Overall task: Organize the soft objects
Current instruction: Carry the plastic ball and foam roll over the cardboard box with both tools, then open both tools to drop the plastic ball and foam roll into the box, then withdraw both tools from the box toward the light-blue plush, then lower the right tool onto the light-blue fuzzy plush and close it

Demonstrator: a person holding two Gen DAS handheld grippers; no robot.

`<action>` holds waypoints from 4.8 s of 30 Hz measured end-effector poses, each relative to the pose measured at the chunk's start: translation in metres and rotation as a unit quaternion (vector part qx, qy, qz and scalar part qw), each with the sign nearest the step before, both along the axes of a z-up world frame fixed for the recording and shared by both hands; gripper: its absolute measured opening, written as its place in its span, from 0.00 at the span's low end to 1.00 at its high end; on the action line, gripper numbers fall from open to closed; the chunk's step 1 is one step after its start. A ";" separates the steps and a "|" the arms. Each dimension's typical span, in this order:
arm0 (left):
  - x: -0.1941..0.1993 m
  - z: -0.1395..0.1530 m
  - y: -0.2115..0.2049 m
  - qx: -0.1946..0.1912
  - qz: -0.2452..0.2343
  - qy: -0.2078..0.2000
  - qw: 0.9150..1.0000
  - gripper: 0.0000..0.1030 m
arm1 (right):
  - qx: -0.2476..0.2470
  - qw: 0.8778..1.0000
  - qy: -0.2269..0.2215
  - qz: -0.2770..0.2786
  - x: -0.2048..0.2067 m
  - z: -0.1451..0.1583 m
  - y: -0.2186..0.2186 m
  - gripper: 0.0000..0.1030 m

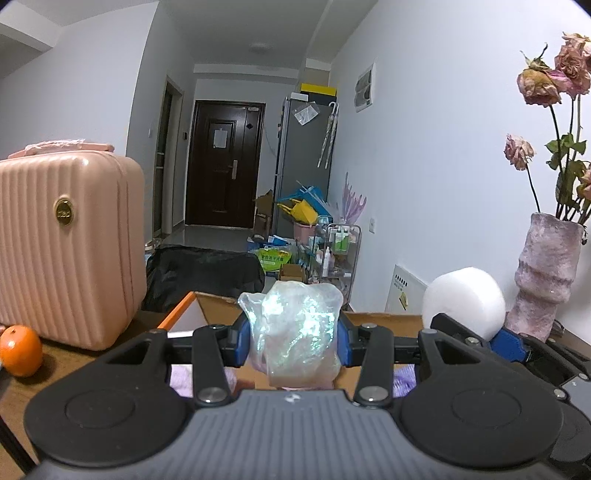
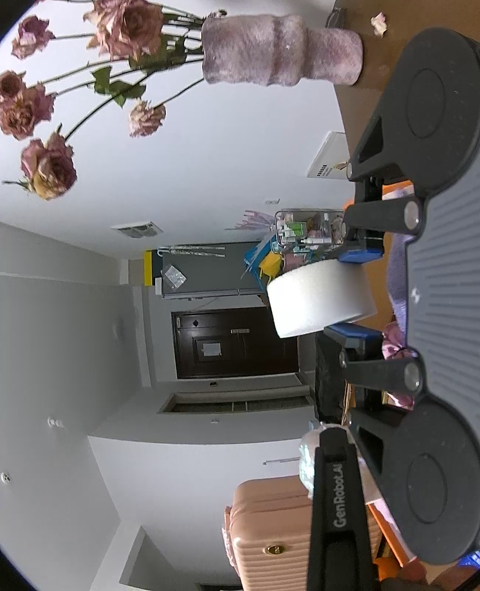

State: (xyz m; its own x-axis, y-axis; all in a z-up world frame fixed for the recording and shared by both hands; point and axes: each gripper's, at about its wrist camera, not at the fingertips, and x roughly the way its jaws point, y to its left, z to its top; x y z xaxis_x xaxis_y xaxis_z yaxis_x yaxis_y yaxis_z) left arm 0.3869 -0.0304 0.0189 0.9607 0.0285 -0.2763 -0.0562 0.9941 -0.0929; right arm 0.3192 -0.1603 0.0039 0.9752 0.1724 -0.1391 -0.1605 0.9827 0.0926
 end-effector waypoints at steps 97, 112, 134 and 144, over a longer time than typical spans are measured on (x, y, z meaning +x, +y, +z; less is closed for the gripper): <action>-0.160 -0.013 0.051 0.014 0.066 0.028 0.997 1.00 | -0.049 0.998 0.043 0.009 -0.177 -0.008 -0.005 1.00; -0.200 -0.023 0.065 0.030 0.040 0.068 0.996 1.00 | -0.045 0.995 0.080 0.025 -0.205 -0.013 0.002 1.00; -0.202 -0.029 0.097 0.021 0.041 0.094 0.995 1.00 | -0.060 0.978 0.200 0.022 -0.141 -0.034 0.051 1.00; -0.194 -0.032 0.109 0.014 0.047 0.108 0.993 1.00 | -0.055 0.968 0.245 0.016 -0.107 -0.044 0.063 1.00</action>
